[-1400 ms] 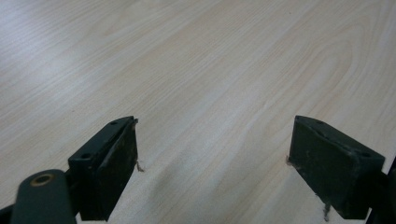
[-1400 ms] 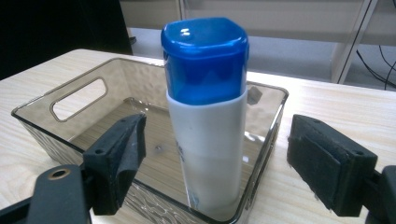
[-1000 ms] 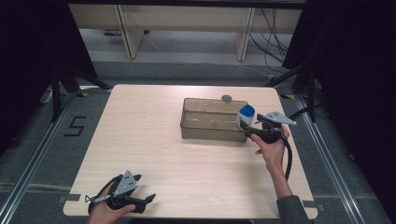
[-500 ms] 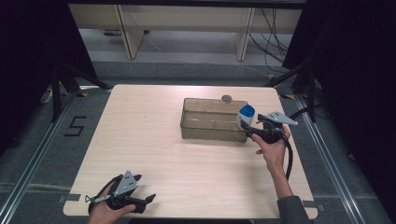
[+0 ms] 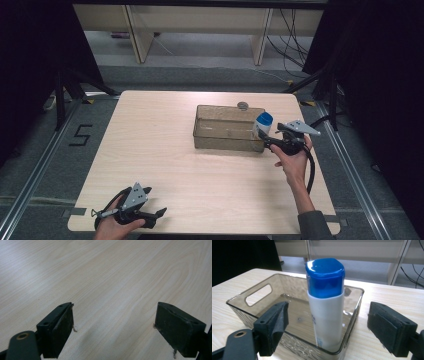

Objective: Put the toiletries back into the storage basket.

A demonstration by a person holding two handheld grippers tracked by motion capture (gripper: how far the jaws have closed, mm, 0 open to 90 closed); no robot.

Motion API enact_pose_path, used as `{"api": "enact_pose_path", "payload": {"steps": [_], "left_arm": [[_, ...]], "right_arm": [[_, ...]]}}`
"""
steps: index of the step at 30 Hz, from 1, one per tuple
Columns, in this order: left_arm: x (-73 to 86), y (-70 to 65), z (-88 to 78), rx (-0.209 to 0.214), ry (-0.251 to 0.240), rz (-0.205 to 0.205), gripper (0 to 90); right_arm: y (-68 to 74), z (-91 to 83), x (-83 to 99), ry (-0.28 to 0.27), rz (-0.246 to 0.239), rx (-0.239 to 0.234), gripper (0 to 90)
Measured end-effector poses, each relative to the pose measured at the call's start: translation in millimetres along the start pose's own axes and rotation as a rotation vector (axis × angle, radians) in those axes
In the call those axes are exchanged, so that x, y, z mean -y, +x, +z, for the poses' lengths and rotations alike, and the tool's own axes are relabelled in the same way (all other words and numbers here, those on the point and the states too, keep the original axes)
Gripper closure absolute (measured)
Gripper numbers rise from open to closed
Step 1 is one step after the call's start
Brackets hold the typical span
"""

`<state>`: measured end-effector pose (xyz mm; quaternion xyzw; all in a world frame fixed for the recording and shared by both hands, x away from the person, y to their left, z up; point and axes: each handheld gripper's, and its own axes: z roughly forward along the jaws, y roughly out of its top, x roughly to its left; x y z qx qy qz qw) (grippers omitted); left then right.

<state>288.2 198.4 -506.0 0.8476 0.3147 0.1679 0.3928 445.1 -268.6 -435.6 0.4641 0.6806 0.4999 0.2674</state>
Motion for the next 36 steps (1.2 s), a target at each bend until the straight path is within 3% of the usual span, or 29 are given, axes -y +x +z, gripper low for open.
{"api": "enact_pose_path", "payload": {"steps": [2, 3, 4, 6, 7, 10, 12, 13, 15, 16, 19, 20, 21, 24, 25, 31, 35, 36], "left_arm": [[0.0, 0.0, 0.0, 0.000, 0.000, -0.001, 15.1], [0.0, 0.0, 0.0, 0.000, 0.000, 0.000, 15.1], [0.0, 0.0, -0.1, 0.000, 0.000, -0.001, 15.1], [0.0, 0.1, -0.2, 0.001, 0.000, -0.002, 15.1], [0.0, 0.2, -0.2, 0.001, 0.000, -0.002, 15.1], [-0.1, 0.1, -0.2, 0.001, -0.001, 0.000, 15.1], [-0.1, 0.1, -0.3, 0.000, -0.001, 0.000, 15.1], [-0.2, 0.3, 0.1, -0.008, -0.001, 0.002, 15.1], [-0.4, -1.0, -1.0, 0.000, -0.006, -0.007, 15.1], [-0.4, -1.0, -0.9, 0.000, -0.007, -0.008, 15.1], [-0.4, -1.0, -1.1, 0.000, -0.006, -0.007, 15.1], [-0.4, -1.0, -1.1, 0.000, -0.007, -0.007, 15.1], [-0.4, -1.2, -1.1, -0.001, -0.007, -0.009, 15.1], [-0.3, -1.4, -0.5, 0.002, -0.016, -0.014, 15.1], [-0.4, -1.3, -0.5, 0.002, -0.015, -0.013, 15.1], [-0.3, -0.5, -0.3, -0.011, -0.011, -0.002, 15.1], [-0.4, -0.6, -0.5, -0.014, -0.011, -0.001, 15.1], [-0.4, -0.5, -0.6, -0.012, -0.011, -0.001, 15.1]], "right_arm": [[1.4, -0.7, 0.3, 0.004, 0.008, -0.011, 18.3], [1.0, -0.9, 0.4, -0.001, -0.016, -0.008, 18.3], [3.4, -1.7, 0.5, 0.007, 0.005, -0.002, 18.3], [3.0, -2.6, 0.4, 0.004, -0.007, -0.012, 18.3], [5.2, -3.1, 0.8, 0.008, 0.018, -0.014, 18.3], [3.2, -4.9, 1.0, 0.009, -0.029, -0.004, 18.3], [6.2, -6.3, 2.0, 0.010, 0.010, -0.017, 18.3], [4.9, -5.9, 2.2, 0.003, -0.014, -0.012, 18.3], [5.4, -7.7, 2.5, 0.020, -0.013, -0.014, 18.3], [7.9, -8.7, 3.4, 0.020, 0.014, -0.010, 18.3], [6.4, -9.9, 4.0, 0.012, -0.013, -0.018, 18.3], [8.8, -10.6, 4.8, 0.012, 0.013, -0.015, 18.4], [7.2, -10.7, 4.8, 0.007, -0.012, -0.013, 18.3], [9.3, -13.2, 5.5, 0.018, 0.012, -0.022, 18.3], [8.9, -13.2, 6.1, 0.007, -0.008, -0.018, 18.3], [12.0, -16.7, 5.4, 0.013, -0.024, -0.016, 18.1], [15.2, -18.5, 6.3, 0.013, -0.019, -0.026, 18.1], [17.2, -19.5, 6.9, 0.022, 0.002, -0.026, 18.0]]}}
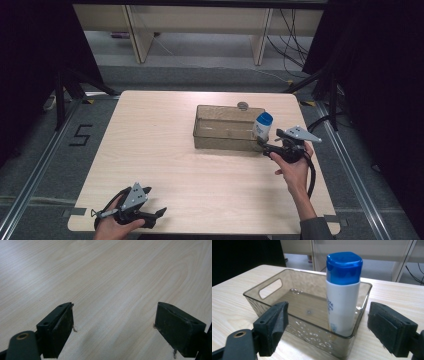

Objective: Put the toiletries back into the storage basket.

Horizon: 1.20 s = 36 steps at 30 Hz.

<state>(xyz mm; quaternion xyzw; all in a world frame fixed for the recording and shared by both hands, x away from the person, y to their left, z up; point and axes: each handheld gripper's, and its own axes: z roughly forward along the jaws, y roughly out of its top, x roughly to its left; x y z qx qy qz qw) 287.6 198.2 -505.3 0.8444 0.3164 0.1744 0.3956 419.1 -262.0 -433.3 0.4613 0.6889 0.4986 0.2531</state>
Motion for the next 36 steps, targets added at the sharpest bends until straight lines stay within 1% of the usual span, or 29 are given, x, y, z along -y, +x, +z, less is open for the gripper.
{"api": "enact_pose_path", "payload": {"steps": [1, 2, 3, 4, 6, 7, 8, 10, 11, 12, 13, 14, 15, 18, 19, 20, 21, 22, 24, 25, 26, 28, 29, 30, 32, 33, 34, 35, 36], "left_arm": [[-0.3, -0.2, -1.0, 0.003, 0.006, -0.001, 15.1], [-0.3, -0.2, -1.0, 0.003, 0.006, -0.001, 15.1], [-0.3, -0.5, -0.9, 0.004, 0.003, -0.005, 15.1], [-0.2, 0.0, -0.5, 0.006, 0.003, -0.001, 15.1], [0.0, 0.0, 0.1, -0.001, 0.001, 0.000, 15.1], [-0.1, 0.0, 0.2, -0.002, 0.000, 0.000, 15.1], [-0.2, -0.2, -0.6, 0.004, 0.003, -0.001, 15.1], [-0.2, -1.3, -0.5, 0.008, -0.002, -0.012, 15.1], [0.2, -1.6, 0.5, 0.013, -0.016, -0.019, 15.1], [0.1, -1.4, 0.3, 0.012, -0.014, -0.016, 15.1], [0.1, -1.6, 0.3, 0.013, -0.015, -0.017, 15.1], [0.0, -0.3, -0.2, 0.007, -0.003, -0.002, 15.1], [0.1, 0.0, -0.2, 0.006, -0.002, 0.000, 15.1], [-0.1, 0.1, -0.5, 0.007, -0.002, 0.000, 15.1], [-0.1, -0.2, -0.5, 0.009, -0.004, -0.003, 15.1], [-0.1, 0.3, -0.6, 0.010, 0.001, 0.003, 15.1], [-0.1, -0.1, -0.3, 0.007, -0.002, -0.002, 15.1], [-0.1, 0.1, -0.3, 0.007, -0.002, -0.001, 15.1], [-0.1, 0.3, -0.4, 0.010, 0.001, 0.001, 15.1], [-0.1, 0.1, -0.4, 0.008, -0.001, 0.000, 15.1], [-0.1, -0.1, -0.3, 0.009, -0.003, -0.003, 15.1], [-0.1, 0.0, -0.4, 0.008, -0.002, -0.001, 15.1], [0.2, -0.2, 0.2, 0.007, -0.006, -0.003, 15.1], [0.2, -0.3, 0.3, 0.012, -0.009, -0.007, 15.1], [0.1, -1.0, 0.1, 0.010, -0.010, -0.011, 15.1], [0.1, -1.5, 0.2, 0.012, -0.014, -0.016, 15.1], [0.3, -1.4, 0.7, 0.017, -0.019, -0.020, 15.1], [0.1, -1.3, 0.3, 0.011, -0.013, -0.017, 15.1], [0.2, -1.0, 0.7, 0.014, -0.015, -0.016, 15.1]], "right_arm": [[-1.0, 0.3, 0.6, -0.009, -0.022, 0.005, 18.0], [-0.9, -0.3, 1.0, -0.004, -0.022, 0.000, 18.0], [1.5, -1.2, 2.1, 0.003, 0.011, -0.003, 18.0], [-0.3, -0.8, 2.6, -0.004, -0.017, 0.000, 18.0], [0.0, -2.5, 3.4, 0.014, -0.003, -0.016, 18.0], [1.2, -2.7, 4.1, 0.006, 0.004, -0.012, 18.0], [0.8, -2.9, 4.4, 0.002, -0.015, -0.006, 18.0], [4.0, -4.6, 5.6, 0.006, 0.009, -0.010, 18.0], [3.1, -4.5, 5.8, 0.000, -0.012, -0.013, 18.0], [3.2, -5.3, 6.2, -0.003, -0.027, -0.010, 18.0], [4.2, -5.6, 6.8, -0.004, -0.019, -0.021, 18.0], [7.3, -6.7, 7.3, 0.007, 0.010, -0.027, 17.9], [6.0, -6.4, 7.4, 0.003, -0.010, -0.029, 17.9], [10.0, -9.0, 8.4, 0.005, -0.018, -0.029, 17.9], [13.0, -9.1, 9.8, 0.001, 0.005, -0.033, 17.9], [13.9, -10.2, 10.1, 0.009, 0.006, -0.041, 17.9], [13.7, -11.6, 10.6, 0.014, -0.015, -0.046, 17.9], [13.7, -10.8, 11.5, 0.000, -0.027, -0.045, 17.9], [15.7, -12.9, 12.6, 0.009, -0.021, -0.052, 17.9], [18.9, -13.9, 13.7, 0.008, 0.007, -0.059, 18.0], [16.6, -14.3, 13.9, 0.006, -0.027, -0.062, 18.0], [18.8, -16.0, 14.8, 0.004, -0.031, -0.060, 18.0], [20.4, -16.3, 15.4, 0.005, -0.016, -0.074, 18.0], [21.5, -17.2, 16.0, 0.009, -0.028, -0.065, 18.1], [24.2, -17.9, 17.0, 0.006, -0.031, -0.087, 18.1], [25.2, -19.5, 17.1, 0.011, -0.036, -0.079, 18.1], [28.1, -20.8, 17.8, 0.015, -0.014, -0.087, 18.1], [27.1, -20.5, 17.9, 0.002, -0.043, -0.091, 18.1], [28.4, -21.6, 18.5, 0.000, -0.046, -0.089, 18.1]]}}
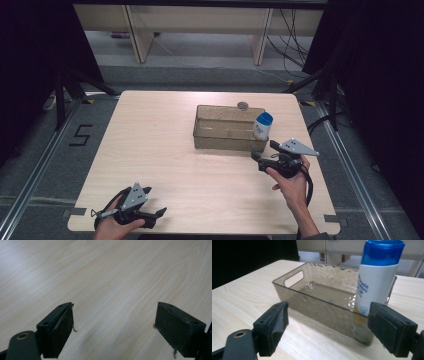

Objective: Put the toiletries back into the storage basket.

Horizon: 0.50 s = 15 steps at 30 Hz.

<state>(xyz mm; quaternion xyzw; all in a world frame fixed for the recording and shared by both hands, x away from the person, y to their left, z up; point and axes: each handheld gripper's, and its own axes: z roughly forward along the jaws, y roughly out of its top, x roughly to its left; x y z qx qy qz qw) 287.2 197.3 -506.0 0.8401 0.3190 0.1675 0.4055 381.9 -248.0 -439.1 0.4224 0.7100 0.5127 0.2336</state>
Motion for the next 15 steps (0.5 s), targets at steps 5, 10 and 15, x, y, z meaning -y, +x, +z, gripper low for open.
{"api": "enact_pose_path", "payload": {"steps": [5, 10, 15], "left_arm": [[-0.1, -0.4, -0.2, -0.003, 0.002, -0.001, 15.1], [-0.1, -0.5, -0.3, -0.003, 0.000, -0.003, 15.1], [0.0, -0.4, -0.2, -0.002, 0.002, 0.001, 15.1]], "right_arm": [[5.2, -3.9, 2.8, 0.007, 0.009, -0.019, 18.1], [10.3, -7.8, 8.8, 0.023, 0.029, -0.041, 18.0], [10.7, -10.0, 11.6, 0.008, -0.009, -0.047, 18.1]]}}
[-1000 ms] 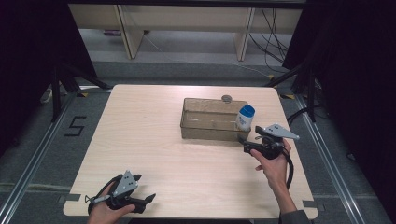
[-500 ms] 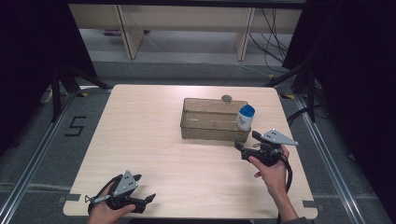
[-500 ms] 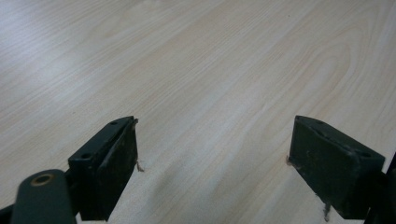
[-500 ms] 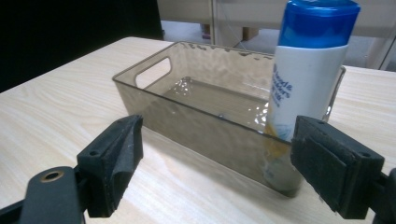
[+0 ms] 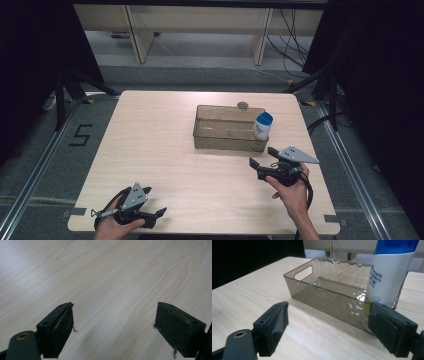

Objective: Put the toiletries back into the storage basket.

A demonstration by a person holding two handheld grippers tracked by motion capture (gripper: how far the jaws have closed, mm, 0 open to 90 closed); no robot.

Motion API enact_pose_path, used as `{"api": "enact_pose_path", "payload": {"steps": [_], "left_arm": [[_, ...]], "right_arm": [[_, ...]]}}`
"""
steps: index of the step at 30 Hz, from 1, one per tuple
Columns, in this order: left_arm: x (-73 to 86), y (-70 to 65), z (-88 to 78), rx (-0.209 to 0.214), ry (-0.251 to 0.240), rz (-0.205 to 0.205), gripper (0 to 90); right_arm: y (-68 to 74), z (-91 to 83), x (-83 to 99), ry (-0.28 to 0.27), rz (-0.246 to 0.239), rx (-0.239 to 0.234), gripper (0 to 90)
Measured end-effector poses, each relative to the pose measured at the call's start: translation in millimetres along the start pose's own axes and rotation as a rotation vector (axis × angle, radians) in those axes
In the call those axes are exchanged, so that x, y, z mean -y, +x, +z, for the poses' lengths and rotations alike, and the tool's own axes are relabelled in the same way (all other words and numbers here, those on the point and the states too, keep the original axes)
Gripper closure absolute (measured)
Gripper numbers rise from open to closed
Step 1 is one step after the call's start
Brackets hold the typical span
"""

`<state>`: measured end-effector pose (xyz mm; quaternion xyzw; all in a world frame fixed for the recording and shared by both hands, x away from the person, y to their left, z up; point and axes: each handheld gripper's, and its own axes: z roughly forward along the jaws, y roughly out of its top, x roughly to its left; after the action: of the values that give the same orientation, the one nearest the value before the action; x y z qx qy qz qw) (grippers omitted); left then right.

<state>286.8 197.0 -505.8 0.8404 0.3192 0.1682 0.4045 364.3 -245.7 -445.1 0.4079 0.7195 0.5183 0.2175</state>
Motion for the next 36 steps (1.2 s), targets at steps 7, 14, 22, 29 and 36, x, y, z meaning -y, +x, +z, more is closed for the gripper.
{"api": "enact_pose_path", "payload": {"steps": [7, 14, 22, 29, 36], "left_arm": [[0.0, 0.0, -0.1, -0.001, 0.000, 0.000, 15.1], [-0.4, -0.1, -0.8, -0.004, 0.009, 0.000, 15.1], [-0.3, -0.2, -0.8, -0.005, 0.008, -0.001, 15.1], [-0.4, -0.1, -0.9, -0.005, 0.009, 0.001, 15.1], [-0.3, -0.1, -0.8, -0.006, 0.009, 0.000, 15.1]], "right_arm": [[3.8, -2.9, 3.4, 0.007, -0.005, -0.005, 18.0], [8.0, -5.2, 6.7, 0.001, -0.008, -0.023, 18.0], [14.5, -7.6, 11.2, 0.008, 0.004, -0.046, 17.1], [18.9, -8.9, 16.8, 0.031, 0.006, -0.060, 15.7], [21.0, -12.4, 18.9, 0.025, 0.001, -0.063, 15.6]]}}
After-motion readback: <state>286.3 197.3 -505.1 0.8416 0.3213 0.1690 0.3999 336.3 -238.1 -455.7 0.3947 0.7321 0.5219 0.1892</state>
